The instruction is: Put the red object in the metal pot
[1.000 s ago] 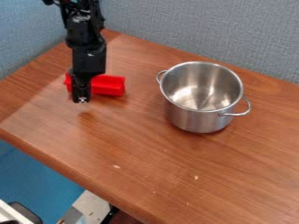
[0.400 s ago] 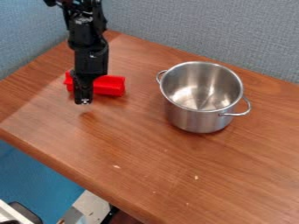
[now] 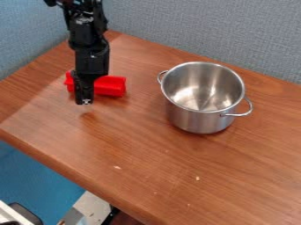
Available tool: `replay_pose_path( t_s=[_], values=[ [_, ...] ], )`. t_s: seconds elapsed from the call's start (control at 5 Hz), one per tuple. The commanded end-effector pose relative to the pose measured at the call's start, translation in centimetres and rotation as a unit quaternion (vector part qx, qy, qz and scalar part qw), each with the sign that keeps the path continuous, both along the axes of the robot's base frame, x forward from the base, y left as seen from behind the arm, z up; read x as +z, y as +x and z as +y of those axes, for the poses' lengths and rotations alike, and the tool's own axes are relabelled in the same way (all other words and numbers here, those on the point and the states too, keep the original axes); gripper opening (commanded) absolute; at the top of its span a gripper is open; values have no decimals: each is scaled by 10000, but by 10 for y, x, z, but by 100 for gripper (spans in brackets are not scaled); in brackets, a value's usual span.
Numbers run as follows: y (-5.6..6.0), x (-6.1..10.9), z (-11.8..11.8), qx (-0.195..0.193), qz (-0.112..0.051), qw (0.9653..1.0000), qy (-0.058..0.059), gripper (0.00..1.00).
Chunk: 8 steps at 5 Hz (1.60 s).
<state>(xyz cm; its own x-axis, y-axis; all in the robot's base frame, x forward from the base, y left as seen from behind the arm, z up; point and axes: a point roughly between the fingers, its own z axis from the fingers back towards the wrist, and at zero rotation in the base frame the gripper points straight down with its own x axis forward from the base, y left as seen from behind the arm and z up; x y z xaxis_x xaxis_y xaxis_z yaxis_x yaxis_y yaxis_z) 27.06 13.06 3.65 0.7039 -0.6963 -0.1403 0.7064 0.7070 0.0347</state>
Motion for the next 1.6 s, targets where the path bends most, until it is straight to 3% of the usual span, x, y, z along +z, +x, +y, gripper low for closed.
replay_pose_path(
  t_s=[0.0, 1.4],
  values=[
    [7, 17, 0, -53, -290, 9995, 111, 0],
    [9, 16, 2, 96, -349, 9993, 48, 0]
  ],
)
